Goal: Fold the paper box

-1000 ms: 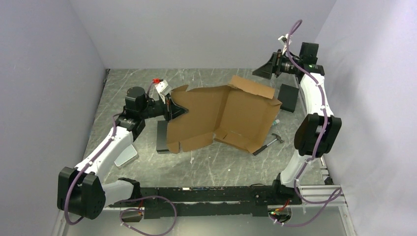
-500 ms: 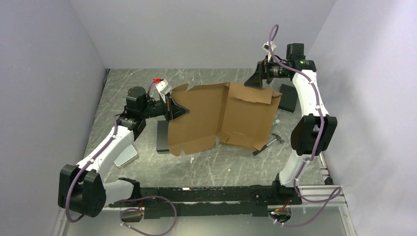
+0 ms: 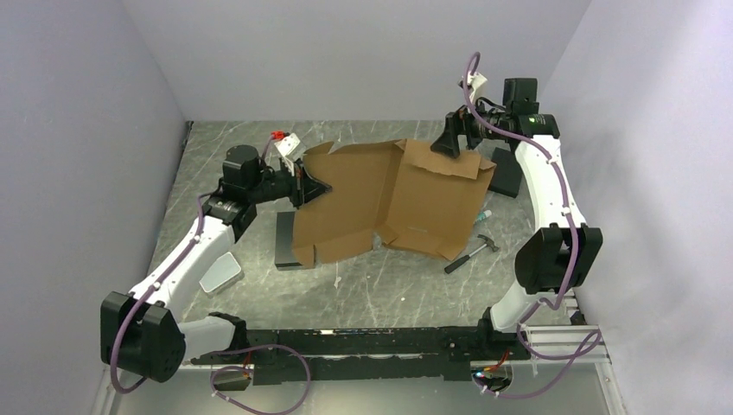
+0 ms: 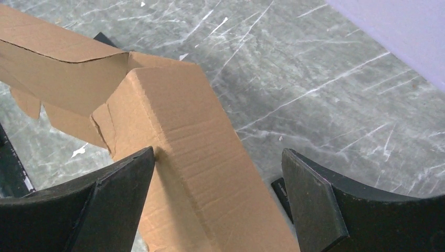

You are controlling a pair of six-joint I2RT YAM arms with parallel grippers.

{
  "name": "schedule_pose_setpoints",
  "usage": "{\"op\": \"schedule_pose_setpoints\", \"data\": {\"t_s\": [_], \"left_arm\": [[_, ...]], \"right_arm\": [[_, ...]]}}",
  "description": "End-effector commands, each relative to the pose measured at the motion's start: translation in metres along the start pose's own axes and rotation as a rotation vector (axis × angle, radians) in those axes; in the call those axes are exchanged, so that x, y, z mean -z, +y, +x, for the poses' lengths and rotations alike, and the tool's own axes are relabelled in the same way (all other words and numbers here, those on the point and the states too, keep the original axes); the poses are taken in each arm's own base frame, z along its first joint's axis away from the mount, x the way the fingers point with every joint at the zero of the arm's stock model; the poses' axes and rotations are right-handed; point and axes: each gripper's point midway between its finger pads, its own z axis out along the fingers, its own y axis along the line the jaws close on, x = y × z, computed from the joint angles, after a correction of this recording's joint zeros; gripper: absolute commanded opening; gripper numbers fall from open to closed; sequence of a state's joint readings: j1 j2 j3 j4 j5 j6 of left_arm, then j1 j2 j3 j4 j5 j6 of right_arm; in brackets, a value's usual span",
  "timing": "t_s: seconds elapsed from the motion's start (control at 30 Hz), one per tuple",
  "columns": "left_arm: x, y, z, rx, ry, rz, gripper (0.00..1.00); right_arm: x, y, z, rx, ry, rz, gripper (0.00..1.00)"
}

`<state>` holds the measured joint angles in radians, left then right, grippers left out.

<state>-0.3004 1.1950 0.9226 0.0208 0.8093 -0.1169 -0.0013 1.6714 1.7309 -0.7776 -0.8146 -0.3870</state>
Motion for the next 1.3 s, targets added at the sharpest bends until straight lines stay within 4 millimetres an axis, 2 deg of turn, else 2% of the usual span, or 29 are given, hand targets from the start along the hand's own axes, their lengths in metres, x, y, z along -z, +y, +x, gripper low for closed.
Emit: {"op": "schedule_pose_setpoints", "data": {"t_s": [0.0,0.1,0.2,0.47,0.6,0.8,1.0,1.1,1.27], "left_arm": [[0.004,0.005,-0.021,-0.122,-0.020,-0.075,0.00],[0.008,0.013,-0.025,-0.145,-0.044,-0.140,0.00],[0.010,0.023,-0.037,-0.213,-0.090,-0.198,0.00],[0.019,0.040,-0.055,-0.279,-0.210,-0.322,0.00],[0.021,0.038,-0.046,-0.317,-0.210,-0.314,0.00],[0.021,0.035,-0.025,-0.425,-0.147,-0.302,0.00],[0.019,0.030,-0.022,-0.458,-0.146,-0.289,0.00],[0.019,0.028,-0.020,-0.467,-0.142,-0.289,0.00],[0.018,0.026,-0.019,-0.471,-0.137,-0.280,0.00]], "right_arm": [[0.003,-0.008,-0.019,0.042,-0.059,0.034,0.95],[-0.009,-0.001,-0.025,0.067,-0.054,0.001,0.93],[-0.021,0.005,-0.027,0.100,-0.034,-0.015,0.90],[-0.041,0.021,-0.042,0.207,-0.018,0.030,0.85],[-0.049,0.024,-0.044,0.237,-0.012,0.060,0.85],[-0.045,0.022,-0.050,0.231,-0.043,0.096,0.91],[-0.039,0.027,-0.053,0.228,-0.064,0.094,0.92],[-0.027,0.033,-0.056,0.226,-0.091,0.090,0.95],[0.006,0.042,-0.062,0.215,-0.171,0.091,0.99]]}}
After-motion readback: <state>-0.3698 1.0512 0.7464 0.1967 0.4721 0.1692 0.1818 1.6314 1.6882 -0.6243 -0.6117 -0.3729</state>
